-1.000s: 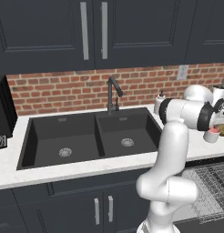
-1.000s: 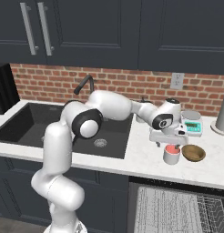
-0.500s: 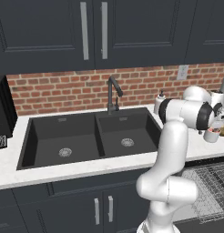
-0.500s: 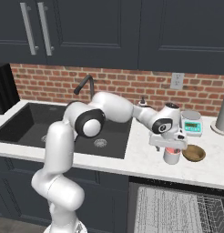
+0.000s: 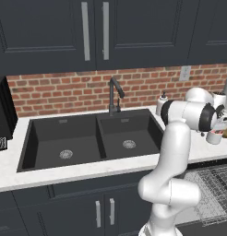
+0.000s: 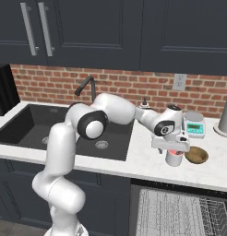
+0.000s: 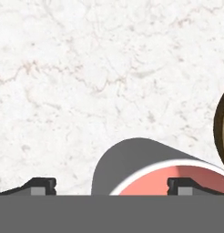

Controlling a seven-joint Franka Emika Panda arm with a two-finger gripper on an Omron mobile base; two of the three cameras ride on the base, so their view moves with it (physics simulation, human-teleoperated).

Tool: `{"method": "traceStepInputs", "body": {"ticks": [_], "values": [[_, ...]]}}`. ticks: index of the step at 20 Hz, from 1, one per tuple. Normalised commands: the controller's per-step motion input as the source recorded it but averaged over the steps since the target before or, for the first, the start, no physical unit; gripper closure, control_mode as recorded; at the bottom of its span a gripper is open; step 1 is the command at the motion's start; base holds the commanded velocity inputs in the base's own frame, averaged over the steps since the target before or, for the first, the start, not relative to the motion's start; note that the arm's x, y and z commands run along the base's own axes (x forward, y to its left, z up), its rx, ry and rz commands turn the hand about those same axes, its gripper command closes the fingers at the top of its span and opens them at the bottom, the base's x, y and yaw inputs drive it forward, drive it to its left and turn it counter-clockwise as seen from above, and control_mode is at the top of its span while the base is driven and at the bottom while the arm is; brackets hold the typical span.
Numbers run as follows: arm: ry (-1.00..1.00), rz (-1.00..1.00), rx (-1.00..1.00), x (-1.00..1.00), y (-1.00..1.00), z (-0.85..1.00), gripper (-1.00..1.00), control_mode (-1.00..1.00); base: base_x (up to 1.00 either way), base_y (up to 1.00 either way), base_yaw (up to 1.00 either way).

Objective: Pick up the cup and bowl from the counter, place them in the dishwasher, and close the dishwasher door.

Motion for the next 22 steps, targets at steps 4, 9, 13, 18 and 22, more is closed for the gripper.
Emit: {"method": "traceStepInputs", "body": {"ticks": [4,9,13,18,22], "values": [[0.0,0.01,0.0,0.01,0.0,-0.12,1.0,-1.0,0.0,0.0,0.0],[0.0,0.0,0.0,-0.03,0.03,-0.05,1.0,-1.0,0.0,0.0,0.0],[0.02,0.0,0.02,-0.56,0.08,0.0,1.0,-1.0,0.0,0.0,0.0],[-0.07,0.01,0.11,-1.0,0.01,0.13,1.0,-1.0,0.0,0.0,0.0],[-0.12,0.07,0.15,-1.0,0.05,0.18,1.0,-1.0,0.0,0.0,0.0]]}}
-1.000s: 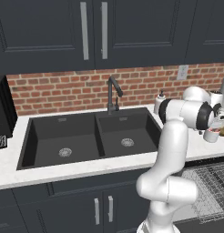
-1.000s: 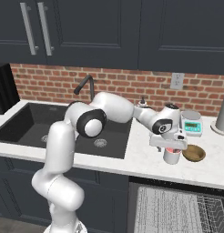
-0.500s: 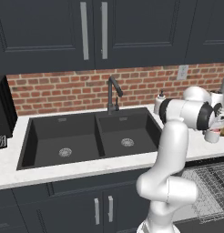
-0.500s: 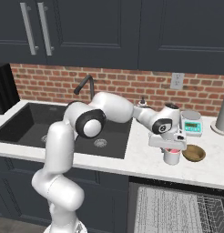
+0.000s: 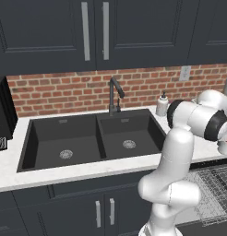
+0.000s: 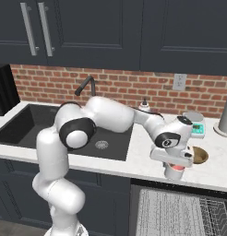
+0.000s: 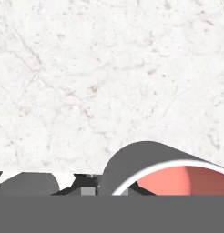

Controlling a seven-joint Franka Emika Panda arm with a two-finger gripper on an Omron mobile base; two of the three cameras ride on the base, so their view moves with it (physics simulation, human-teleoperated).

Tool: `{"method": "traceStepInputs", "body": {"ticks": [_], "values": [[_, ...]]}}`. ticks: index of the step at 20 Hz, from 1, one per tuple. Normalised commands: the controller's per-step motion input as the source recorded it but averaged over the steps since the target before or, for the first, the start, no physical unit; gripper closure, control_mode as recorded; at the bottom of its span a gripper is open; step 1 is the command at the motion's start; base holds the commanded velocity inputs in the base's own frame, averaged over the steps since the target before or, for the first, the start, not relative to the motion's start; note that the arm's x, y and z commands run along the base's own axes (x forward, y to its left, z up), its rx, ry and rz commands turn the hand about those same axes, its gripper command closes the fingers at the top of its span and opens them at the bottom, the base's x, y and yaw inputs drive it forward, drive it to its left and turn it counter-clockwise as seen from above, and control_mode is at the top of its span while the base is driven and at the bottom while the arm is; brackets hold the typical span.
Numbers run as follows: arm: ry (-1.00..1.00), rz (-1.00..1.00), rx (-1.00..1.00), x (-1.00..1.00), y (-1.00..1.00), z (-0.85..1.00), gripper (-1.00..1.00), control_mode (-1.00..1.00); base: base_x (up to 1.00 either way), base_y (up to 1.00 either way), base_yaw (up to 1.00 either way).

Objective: Pick up the cup and bowl from the counter, place them in the dishwasher, and close the dishwasher door.

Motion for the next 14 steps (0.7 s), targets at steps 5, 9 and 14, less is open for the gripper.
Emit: {"method": "traceStepInputs", "body": {"ticks": [5,9,14], "values": [[-0.11,0.21,0.19,-1.0,0.0,0.0,1.0,-1.0,0.0,0.0,0.0],[-0.03,0.32,0.02,-0.97,0.0,-0.34,1.0,-1.0,0.0,0.0,0.0],[0.0,0.36,0.0,-0.6,-0.05,-0.54,1.0,-1.0,0.0,0.0,0.0]]}}
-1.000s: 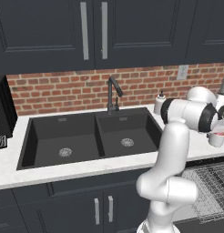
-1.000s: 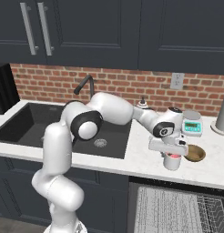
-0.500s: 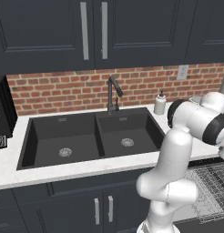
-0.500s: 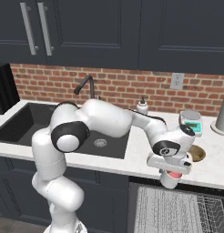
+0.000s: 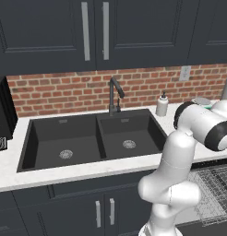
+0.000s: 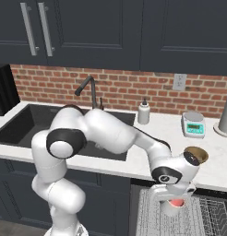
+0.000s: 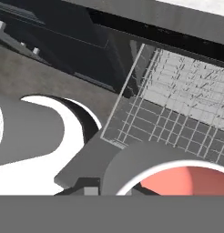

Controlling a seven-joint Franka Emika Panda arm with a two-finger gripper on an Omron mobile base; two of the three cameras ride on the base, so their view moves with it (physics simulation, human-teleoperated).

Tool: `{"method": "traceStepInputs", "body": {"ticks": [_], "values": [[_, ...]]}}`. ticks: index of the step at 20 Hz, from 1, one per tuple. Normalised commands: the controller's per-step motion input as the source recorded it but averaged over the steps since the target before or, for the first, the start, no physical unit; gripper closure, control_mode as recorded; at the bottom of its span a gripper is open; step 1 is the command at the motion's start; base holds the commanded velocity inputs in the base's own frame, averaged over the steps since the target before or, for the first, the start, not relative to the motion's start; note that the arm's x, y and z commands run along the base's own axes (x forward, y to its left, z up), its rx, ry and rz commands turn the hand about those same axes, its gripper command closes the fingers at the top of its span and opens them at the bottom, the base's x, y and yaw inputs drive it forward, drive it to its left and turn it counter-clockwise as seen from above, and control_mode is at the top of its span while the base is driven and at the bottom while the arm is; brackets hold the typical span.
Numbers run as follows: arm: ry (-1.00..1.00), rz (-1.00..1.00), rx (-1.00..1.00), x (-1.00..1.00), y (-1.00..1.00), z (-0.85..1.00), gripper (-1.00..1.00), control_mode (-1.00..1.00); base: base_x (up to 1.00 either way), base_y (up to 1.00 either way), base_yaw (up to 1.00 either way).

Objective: Pick up the cup and bowl from the counter, place them in the dishwasher, and close the dishwasher door.

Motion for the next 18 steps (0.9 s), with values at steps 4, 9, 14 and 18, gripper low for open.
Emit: {"method": "traceStepInputs", "body": {"ticks": [4,9,14,18], "values": [[-0.06,0.35,0.05,-0.27,0.0,-0.28,1.0,-1.0,0.0,0.0,0.0],[-0.09,0.11,0.11,-0.07,-0.02,-0.31,1.0,-1.0,0.0,0.0,0.0],[-0.4,0.06,0.24,-0.55,-0.06,0.0,1.0,-1.0,0.0,0.0,0.0],[-0.37,0.12,0.22,-0.46,0.0,0.11,1.0,-1.0,0.0,0.0,0.0]]}}
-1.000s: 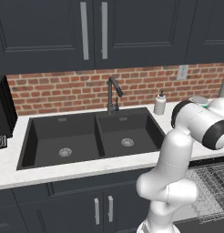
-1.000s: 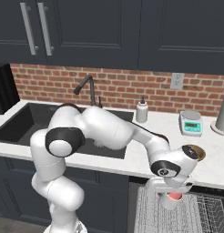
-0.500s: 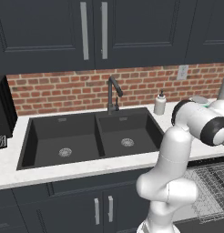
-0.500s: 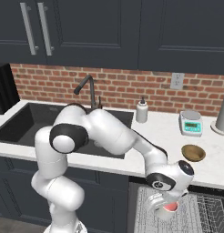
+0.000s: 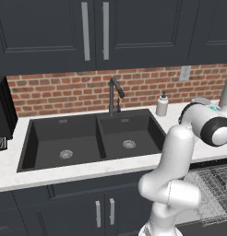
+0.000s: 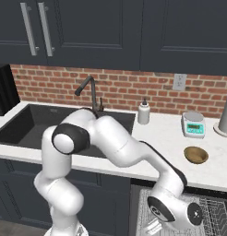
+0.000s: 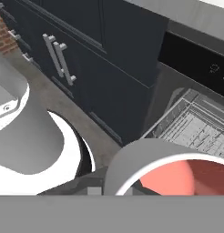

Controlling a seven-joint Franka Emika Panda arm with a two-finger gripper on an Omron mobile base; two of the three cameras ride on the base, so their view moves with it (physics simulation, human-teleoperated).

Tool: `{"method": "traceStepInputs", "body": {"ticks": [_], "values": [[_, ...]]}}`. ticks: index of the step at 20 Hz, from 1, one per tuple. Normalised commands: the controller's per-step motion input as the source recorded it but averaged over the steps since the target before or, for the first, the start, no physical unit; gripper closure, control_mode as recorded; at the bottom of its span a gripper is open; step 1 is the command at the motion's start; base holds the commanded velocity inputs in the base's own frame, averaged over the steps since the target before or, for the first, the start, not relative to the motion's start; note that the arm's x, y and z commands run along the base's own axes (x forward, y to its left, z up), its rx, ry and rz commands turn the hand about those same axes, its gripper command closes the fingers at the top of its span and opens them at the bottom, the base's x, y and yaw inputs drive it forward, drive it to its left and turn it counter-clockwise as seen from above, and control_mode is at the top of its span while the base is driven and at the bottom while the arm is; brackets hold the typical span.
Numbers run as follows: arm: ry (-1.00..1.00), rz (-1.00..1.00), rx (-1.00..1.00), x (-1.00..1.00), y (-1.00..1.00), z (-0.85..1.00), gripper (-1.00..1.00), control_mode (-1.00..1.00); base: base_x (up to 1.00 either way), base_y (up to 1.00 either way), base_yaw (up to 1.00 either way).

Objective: Pick up the cup and bowl from the counter, place them in the dishwasher, and close the dishwasher door.

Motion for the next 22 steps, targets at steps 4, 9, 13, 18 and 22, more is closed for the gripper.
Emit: {"method": "traceStepInputs", "body": {"ticks": [4,9,13,18,22], "values": [[-0.16,0.07,0.12,-0.09,0.0,-0.08,1.0,-1.0,0.0,0.0,0.0],[-0.01,0.0,0.0,0.31,0.0,-0.39,1.0,-1.0,0.0,0.0,0.0],[0.1,0.0,0.0,0.44,-0.01,-0.48,1.0,-1.0,0.0,0.0,0.0],[0.11,0.0,0.0,0.19,-0.02,-0.63,1.0,-1.0,0.0,0.0,0.0],[0.09,0.0,0.0,0.05,0.0,-0.59,1.0,-1.0,0.0,0.0,0.0]]}}
